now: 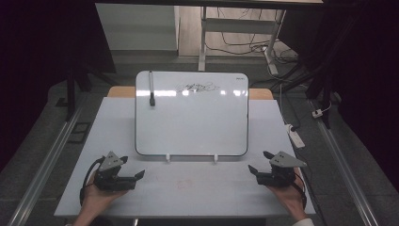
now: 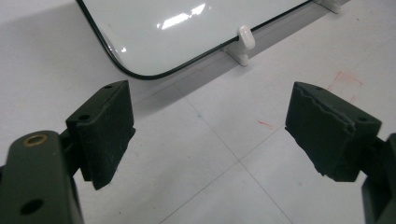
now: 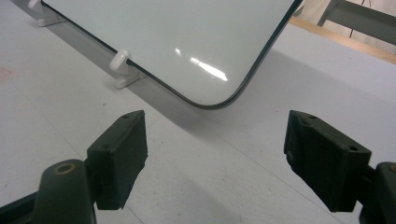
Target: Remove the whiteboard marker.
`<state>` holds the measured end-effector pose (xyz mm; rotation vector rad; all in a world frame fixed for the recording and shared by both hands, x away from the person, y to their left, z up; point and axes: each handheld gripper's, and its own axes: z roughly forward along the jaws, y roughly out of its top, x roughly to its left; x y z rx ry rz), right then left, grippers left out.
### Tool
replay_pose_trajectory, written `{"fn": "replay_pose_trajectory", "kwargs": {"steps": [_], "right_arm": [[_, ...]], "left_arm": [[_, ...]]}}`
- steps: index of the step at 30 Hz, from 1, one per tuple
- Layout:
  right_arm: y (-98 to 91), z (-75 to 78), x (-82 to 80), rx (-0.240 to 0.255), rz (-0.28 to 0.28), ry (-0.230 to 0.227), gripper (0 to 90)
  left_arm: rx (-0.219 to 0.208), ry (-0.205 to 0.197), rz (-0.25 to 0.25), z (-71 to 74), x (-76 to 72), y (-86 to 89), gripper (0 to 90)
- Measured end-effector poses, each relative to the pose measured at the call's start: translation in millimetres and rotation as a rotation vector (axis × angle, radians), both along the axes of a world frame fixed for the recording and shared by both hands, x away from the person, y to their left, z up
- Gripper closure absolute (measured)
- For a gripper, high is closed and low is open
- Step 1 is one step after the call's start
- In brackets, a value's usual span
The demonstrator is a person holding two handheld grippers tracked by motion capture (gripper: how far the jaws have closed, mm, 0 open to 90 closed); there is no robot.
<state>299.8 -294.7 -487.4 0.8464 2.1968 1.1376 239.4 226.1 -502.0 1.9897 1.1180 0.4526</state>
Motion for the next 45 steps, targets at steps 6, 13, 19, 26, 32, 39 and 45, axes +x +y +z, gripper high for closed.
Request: {"fn": "replay_pose_trajectory", "kwargs": {"steps": [6, 13, 19, 26, 32, 39, 45], "right_arm": [[0.0, 0.5, -1.4, 0.02, 0.007, -0.005, 22.4], [2.5, 0.2, -2.6, 0.019, 0.008, -0.01, 22.9], [4.4, -3.6, -1.9, 0.017, 0.004, -0.004, 23.3], [6.6, -6.1, -3.2, 0.015, 0.006, -0.007, 23.6], [6.6, -7.8, -3.1, 0.019, 0.001, 0.0, 23.8], [8.3, -8.5, -3.0, 0.018, -0.003, 0.005, 24.2], [8.9, -9.0, -2.8, 0.019, -0.008, 0.006, 24.7]], "left_arm": [[0.0, 0.001, 0.025, 0.3, -1.8, 3.2, 18.1], [0.001, 0.002, 0.037, 4.1, -3.0, 4.1, 19.6], [-0.019, -0.017, 0.051, 22.9, 8.4, 3.9, 20.3], [-0.043, -0.036, 0.074, 51.6, 39.9, -2.6, 23.0], [-0.017, -0.084, 0.09, 87.5, 68.7, -12.4, 24.5], [-0.021, -0.111, 0.137, 125.1, 106.8, -16.7, 27.1], [-0.02, -0.122, 0.17, 143.1, 140.6, -24.6, 32.5]]}}
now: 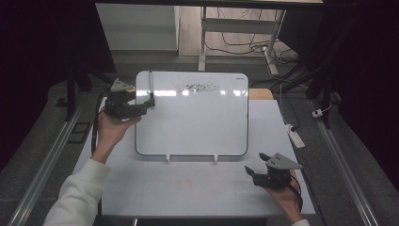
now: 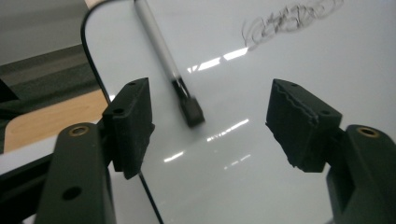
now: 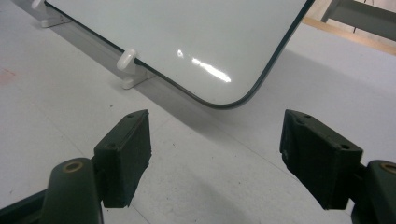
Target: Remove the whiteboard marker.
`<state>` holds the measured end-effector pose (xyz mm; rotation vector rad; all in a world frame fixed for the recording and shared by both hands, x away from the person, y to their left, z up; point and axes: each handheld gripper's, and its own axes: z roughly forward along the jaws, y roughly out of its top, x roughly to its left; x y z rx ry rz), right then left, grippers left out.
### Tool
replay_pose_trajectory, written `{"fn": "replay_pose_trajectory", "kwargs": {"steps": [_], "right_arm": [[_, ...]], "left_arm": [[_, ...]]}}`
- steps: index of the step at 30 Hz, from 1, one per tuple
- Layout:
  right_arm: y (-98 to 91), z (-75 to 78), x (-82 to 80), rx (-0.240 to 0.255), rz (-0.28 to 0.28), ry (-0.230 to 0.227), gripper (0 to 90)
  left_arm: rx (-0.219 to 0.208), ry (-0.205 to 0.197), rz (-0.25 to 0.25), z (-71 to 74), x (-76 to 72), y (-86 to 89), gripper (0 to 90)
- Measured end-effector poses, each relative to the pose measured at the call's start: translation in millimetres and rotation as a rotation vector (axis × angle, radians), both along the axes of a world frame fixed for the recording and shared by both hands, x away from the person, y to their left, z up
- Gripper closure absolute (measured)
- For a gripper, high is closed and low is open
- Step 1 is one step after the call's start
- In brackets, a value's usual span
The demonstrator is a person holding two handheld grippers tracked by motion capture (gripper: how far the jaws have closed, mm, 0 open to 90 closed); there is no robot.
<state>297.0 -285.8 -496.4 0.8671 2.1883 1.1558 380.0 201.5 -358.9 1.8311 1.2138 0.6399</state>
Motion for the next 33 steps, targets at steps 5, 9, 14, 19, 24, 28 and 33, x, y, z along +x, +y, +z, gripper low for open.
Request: {"fn": "replay_pose_trajectory", "kwargs": {"steps": [5, 9, 14, 19, 24, 28, 33], "right_arm": [[-0.1, -1.9, 0.0, -0.003, -0.002, 0.008, 24.9], [0.6, -3.4, -0.1, -0.004, -0.007, 0.014, 25.1], [1.5, -4.2, 0.0, -0.006, -0.006, 0.012, 25.3], [1.1, -4.7, 0.1, -0.007, -0.012, 0.012, 25.6], [-0.1, -6.6, 1.0, -0.012, -0.02, 0.017, 25.6], [-0.2, -8.1, 1.2, -0.017, -0.025, 0.021, 25.7], [0.0, -7.7, 1.0, -0.02, -0.031, 0.018, 25.9]], "left_arm": [[0.027, -0.008, 0.035, 5.4, 26.3, -11.0, 36.3], [0.057, -0.011, 0.074, 5.4, 44.4, -18.0, 39.5], [0.056, -0.003, 0.126, 1.8, 62.8, -20.0, 44.9], [0.034, 0.008, 0.164, -4.7, 74.6, -18.3, 49.6], [0.033, 0.01, 0.168, -10.0, 79.8, -20.2, 55.5], [0.049, 0.011, 0.172, -12.8, 81.9, -24.2, 61.5], [0.066, 0.006, 0.187, -14.3, 82.9, -26.9, 68.5]]}}
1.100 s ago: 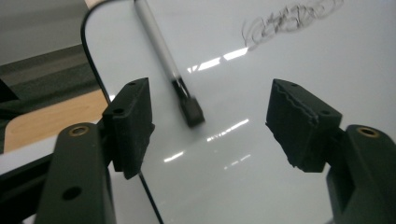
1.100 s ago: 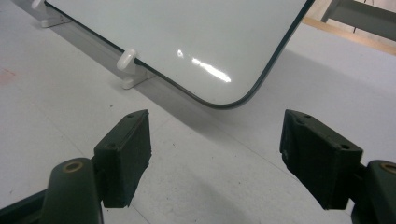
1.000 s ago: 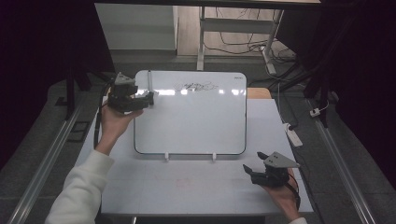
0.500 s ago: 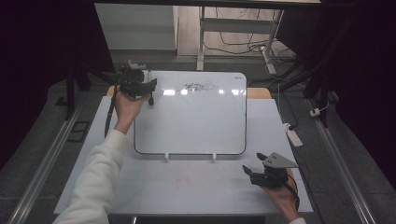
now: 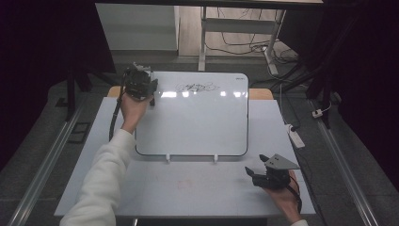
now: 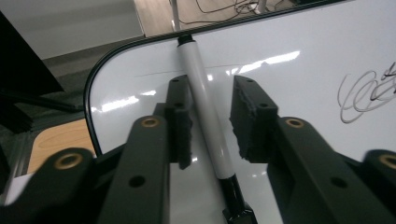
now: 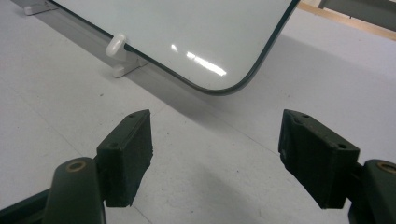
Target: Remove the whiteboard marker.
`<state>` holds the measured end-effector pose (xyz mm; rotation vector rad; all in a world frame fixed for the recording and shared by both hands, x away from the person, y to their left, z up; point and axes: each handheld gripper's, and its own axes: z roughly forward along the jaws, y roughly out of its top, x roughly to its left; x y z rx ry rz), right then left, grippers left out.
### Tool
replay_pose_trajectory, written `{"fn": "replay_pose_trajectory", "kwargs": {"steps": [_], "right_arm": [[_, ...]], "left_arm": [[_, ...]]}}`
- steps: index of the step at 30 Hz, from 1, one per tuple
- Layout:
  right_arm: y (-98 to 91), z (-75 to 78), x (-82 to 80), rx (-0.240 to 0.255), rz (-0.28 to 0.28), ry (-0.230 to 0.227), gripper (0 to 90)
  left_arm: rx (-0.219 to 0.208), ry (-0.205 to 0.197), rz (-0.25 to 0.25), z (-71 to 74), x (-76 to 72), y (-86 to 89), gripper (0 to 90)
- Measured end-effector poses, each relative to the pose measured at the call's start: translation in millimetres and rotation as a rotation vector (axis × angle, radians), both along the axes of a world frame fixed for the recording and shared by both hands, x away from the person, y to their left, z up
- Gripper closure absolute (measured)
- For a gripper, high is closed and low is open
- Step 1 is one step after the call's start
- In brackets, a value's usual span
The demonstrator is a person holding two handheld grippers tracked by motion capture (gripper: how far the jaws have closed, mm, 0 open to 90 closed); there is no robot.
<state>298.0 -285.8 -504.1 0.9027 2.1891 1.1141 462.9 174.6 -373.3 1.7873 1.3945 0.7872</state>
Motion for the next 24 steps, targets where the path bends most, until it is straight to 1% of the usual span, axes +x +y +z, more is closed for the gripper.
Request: {"fn": "replay_pose_trajectory", "kwargs": {"steps": [2, 5, 7, 8, 9, 12, 16, 19, 22, 24], "right_arm": [[0.5, 0.4, -0.3, 0.0, -0.001, -0.002, 26.0], [1.4, 0.3, -0.5, -0.003, -0.003, -0.005, 26.1], [1.6, 0.2, -0.7, -0.006, -0.004, -0.006, 26.2], [1.5, 0.2, -0.8, -0.007, -0.005, -0.007, 26.3], [1.4, 0.4, -0.9, -0.006, -0.006, -0.008, 26.4], [0.9, 0.9, -0.9, -0.003, -0.009, -0.012, 26.6], [0.4, 1.3, -1.5, -0.001, -0.011, -0.014, 26.8], [0.3, 1.3, -1.9, 0.002, -0.011, -0.019, 27.6], [0.5, 2.0, -2.8, 0.007, -0.01, -0.028, 28.4], [0.6, 1.6, -3.2, 0.014, -0.012, -0.033, 28.7]], "left_arm": [[0.009, -0.002, 0.004, -0.7, -0.1, -0.4, 72.7], [-0.01, -0.002, 0.008, -1.8, 0.3, -0.6, 75.5], [-0.025, -0.001, 0.002, -1.8, 0.4, -1.4, 77.0], [-0.029, -0.002, -0.003, -1.7, 0.3, -2.5, 78.8], [-0.023, -0.002, -0.004, -1.5, 0.0, -3.9, 80.7], [-0.015, -0.002, -0.011, -0.9, -1.1, -5.6, 81.1], [-0.027, 0.003, -0.034, 1.7, -5.3, -2.3, 81.2], [-0.022, -0.008, -0.072, 6.9, -15.0, 0.3, 81.2], [-0.04, -0.039, -0.125, 11.7, -30.8, 2.9, 81.2], [-0.044, -0.059, -0.157, 12.5, -42.9, 3.9, 81.2]]}}
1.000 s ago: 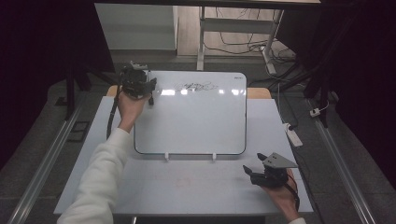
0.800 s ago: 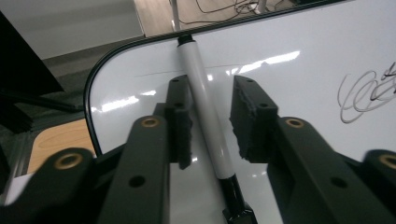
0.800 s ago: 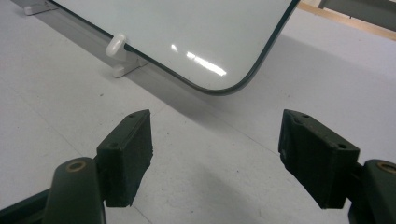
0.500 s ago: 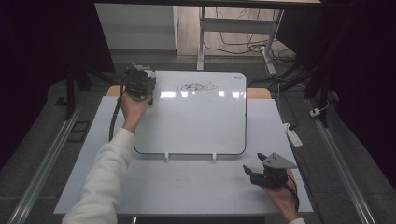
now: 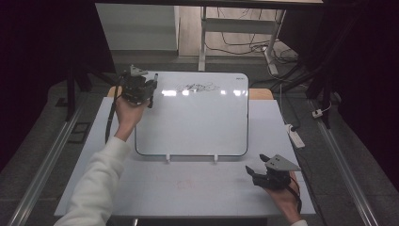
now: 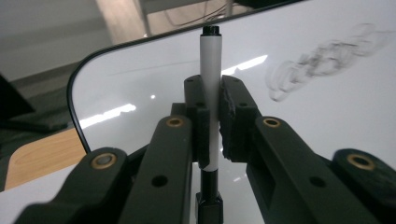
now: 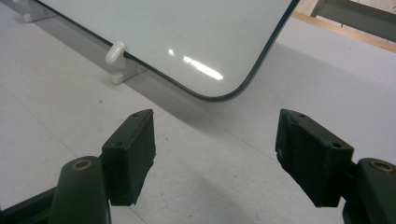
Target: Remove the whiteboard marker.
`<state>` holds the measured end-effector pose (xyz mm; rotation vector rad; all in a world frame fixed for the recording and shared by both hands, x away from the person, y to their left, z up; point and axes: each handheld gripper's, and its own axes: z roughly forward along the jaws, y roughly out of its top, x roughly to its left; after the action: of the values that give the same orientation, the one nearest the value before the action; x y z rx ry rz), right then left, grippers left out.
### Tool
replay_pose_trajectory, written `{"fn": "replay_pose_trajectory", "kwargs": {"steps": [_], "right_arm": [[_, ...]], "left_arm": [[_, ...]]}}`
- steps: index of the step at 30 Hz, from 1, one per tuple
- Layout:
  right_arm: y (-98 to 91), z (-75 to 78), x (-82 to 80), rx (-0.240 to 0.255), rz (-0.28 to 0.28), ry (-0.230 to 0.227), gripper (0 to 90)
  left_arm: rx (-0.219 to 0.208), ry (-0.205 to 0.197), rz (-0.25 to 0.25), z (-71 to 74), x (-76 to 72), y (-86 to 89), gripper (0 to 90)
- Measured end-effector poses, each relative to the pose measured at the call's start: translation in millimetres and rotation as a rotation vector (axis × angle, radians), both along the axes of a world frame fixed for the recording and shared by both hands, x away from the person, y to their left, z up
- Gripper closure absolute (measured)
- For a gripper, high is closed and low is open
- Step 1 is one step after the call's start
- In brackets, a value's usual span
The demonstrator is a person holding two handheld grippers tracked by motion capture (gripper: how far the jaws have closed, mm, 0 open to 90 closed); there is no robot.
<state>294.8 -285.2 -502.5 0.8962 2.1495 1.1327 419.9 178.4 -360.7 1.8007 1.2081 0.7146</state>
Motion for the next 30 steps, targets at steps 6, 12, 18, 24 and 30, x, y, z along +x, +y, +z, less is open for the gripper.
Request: {"fn": "replay_pose_trajectory", "kwargs": {"steps": [6, 12, 18, 24, 30], "right_arm": [[5.4, 0.8, -1.2, 0.03, 0.013, 0.0, 29.4], [15.8, 10.0, -0.9, 0.08, 0.04, 0.031, 29.9], [38.5, 24.4, -5.1, 0.121, 0.083, 0.044, 30.5], [74.8, 36.1, -7.0, 0.167, 0.105, 0.079, 30.6], [97.2, 35.2, -6.1, 0.179, 0.144, 0.126, 31.6]], "left_arm": [[-0.042, -0.021, -0.121, -8.2, -37.8, -1.2, 81.2], [-0.119, -0.007, -0.261, -26.6, -74.1, -16.0, 81.2], [-0.16, 0.011, -0.378, -45.0, -98.7, -47.9, 81.1], [-0.147, 0.007, -0.457, -60.3, -113.7, -85.4, 81.1], [-0.143, -0.006, -0.489, -70.1, -119.8, -107.4, 81.1]]}}
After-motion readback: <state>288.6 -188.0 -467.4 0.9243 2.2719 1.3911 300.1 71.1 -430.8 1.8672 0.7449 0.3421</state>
